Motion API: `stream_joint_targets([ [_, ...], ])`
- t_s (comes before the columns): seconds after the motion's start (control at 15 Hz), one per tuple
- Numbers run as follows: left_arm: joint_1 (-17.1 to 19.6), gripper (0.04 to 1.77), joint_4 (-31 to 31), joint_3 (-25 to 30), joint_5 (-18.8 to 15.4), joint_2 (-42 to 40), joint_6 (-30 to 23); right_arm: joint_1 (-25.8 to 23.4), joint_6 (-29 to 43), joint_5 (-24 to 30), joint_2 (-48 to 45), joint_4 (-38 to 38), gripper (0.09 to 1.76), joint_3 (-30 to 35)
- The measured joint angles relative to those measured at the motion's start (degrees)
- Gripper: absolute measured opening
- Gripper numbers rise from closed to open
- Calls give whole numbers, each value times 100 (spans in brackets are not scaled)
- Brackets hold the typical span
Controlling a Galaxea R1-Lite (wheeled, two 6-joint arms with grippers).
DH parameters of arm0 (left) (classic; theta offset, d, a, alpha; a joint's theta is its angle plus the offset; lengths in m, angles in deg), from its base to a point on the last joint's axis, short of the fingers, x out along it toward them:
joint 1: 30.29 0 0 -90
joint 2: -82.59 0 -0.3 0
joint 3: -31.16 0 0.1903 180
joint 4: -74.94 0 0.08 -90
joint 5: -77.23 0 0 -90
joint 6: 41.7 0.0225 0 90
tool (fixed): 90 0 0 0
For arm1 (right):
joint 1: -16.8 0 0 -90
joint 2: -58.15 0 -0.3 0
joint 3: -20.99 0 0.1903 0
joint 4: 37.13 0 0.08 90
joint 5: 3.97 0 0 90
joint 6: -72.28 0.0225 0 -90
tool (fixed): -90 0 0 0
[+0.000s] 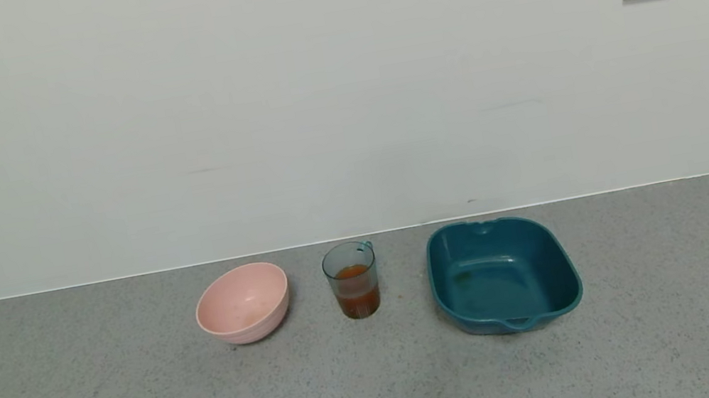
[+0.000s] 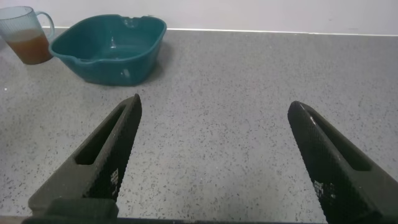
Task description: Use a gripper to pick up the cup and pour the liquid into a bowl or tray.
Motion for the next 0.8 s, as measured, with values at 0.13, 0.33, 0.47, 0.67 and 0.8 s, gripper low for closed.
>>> stream_joint_targets([
  [0.13,0,172,5,0,0,0,16,-5,2,-5,0,2,171,0],
  [0.33,0,172,37,0,0,0,22,0,0,-5,0,0,171,0],
  [0.47,0,172,37,0,0,0,62,0,0,-2,0,0,171,0],
  [0.67,0,172,-39,-184,-135,0,104,-2,2,-5,0,2,171,0],
  [0.8,0,172,-74,-501,-213,67,110,-5,0,-2,0,2,171,0],
])
